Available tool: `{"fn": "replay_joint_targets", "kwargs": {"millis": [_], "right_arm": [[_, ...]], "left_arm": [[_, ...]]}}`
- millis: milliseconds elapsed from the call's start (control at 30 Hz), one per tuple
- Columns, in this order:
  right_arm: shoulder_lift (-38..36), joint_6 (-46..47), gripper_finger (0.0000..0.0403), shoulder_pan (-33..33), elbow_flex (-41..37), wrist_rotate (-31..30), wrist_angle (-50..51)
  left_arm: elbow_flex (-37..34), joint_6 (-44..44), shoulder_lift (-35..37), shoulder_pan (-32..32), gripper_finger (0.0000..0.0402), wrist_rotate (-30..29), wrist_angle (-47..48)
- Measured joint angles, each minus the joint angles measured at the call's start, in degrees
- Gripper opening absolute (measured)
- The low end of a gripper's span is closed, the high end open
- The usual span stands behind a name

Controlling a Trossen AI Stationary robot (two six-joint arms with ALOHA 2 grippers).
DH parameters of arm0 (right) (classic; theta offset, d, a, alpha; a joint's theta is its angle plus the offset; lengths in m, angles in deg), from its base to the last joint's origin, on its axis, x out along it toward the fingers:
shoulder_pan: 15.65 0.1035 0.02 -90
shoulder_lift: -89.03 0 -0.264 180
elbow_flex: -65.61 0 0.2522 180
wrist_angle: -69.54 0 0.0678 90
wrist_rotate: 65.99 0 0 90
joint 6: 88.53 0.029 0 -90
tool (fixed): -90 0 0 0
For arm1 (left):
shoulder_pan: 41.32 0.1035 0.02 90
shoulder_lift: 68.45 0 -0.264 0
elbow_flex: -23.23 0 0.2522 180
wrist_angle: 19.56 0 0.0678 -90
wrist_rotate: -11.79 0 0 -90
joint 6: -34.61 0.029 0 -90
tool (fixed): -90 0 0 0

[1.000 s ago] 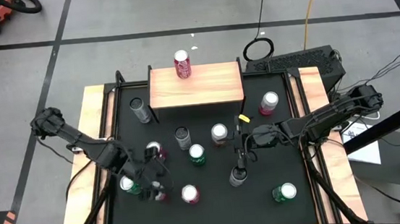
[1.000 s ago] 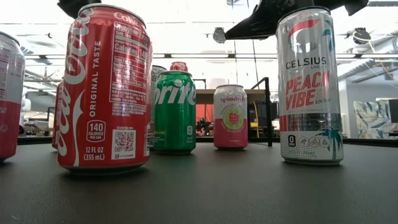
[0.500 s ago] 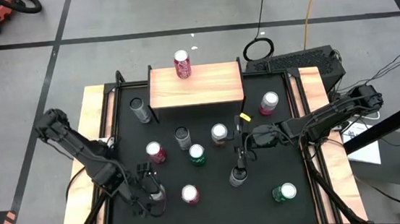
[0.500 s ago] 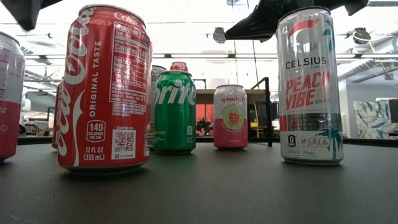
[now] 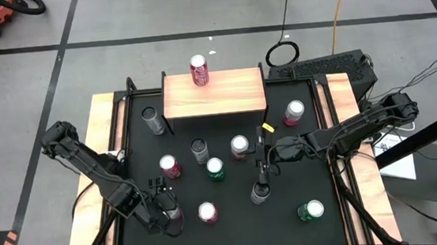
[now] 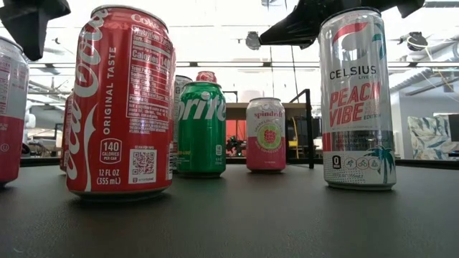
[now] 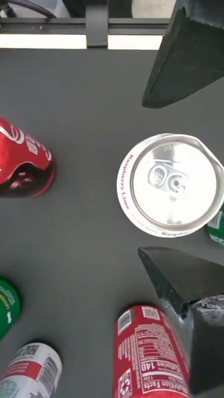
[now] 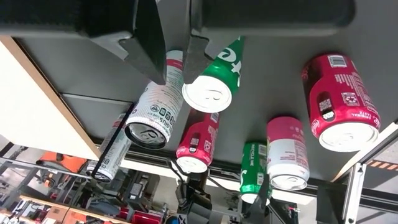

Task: Place canned beverage on shelf
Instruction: Put the bottom white pink soda can on the shelf

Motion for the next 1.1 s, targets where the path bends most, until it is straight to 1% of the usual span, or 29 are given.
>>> {"fn": "replay_joint_targets", "kwargs": {"millis": [567, 867, 1100], "right_arm": [[0.0, -0.4, 0.0033, 0.0, 0.0, 0.0, 0.0], [0.0, -0.4, 0.0033, 0.0, 0.0, 0.2, 0.0], [0.0, -0.4, 0.0033, 0.0, 0.0, 0.2, 0.1]], "left_arm": [[0.0, -0.2, -3.9, 0.0, 0.0381, 1.3, -0.4], [0.0, -3.6, -5.9, 0.0, 0.0381, 2.0, -0.7], [0.0, -5.8, -5.9, 0.0, 0.0381, 2.8, -0.8]]}}
